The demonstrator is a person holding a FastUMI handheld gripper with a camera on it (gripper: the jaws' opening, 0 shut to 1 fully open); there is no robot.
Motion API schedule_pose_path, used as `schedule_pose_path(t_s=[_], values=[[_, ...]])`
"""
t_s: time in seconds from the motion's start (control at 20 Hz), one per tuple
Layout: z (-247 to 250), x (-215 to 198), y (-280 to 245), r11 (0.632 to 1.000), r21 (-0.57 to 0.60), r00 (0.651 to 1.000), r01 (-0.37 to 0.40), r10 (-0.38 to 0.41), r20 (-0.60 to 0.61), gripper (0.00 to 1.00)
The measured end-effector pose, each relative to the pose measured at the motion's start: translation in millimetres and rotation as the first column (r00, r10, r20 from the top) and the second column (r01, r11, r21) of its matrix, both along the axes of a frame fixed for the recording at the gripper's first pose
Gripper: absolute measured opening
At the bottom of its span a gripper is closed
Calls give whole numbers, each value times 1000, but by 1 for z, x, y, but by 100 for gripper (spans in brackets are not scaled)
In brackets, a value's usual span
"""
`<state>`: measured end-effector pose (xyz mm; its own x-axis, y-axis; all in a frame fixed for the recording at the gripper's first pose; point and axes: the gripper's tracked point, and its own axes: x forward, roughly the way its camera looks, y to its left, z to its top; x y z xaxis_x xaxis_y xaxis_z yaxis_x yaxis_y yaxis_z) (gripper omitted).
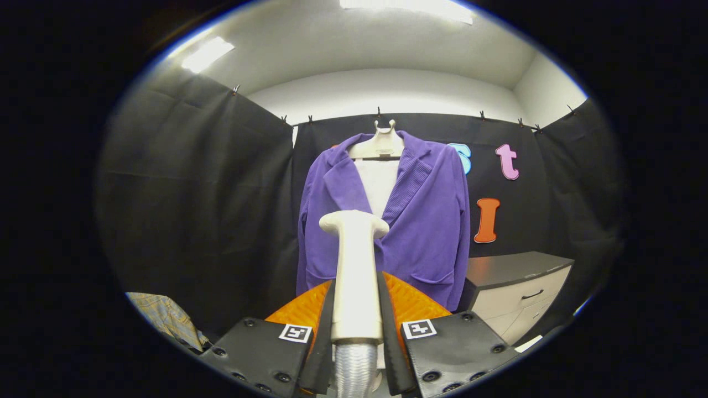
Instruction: Iron the clothes twice with a garment steamer, once on the left side and once on the right side.
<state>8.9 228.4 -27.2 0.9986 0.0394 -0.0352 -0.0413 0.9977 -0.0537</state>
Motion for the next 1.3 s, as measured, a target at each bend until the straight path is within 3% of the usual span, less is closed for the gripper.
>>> schedule_pose_path(t_s=[0.55,1.3], values=[[51,-60,-101,994,-8,990,108,-106,97,46],[58,-92,-143,994,2,987,110,-110,115,46]])
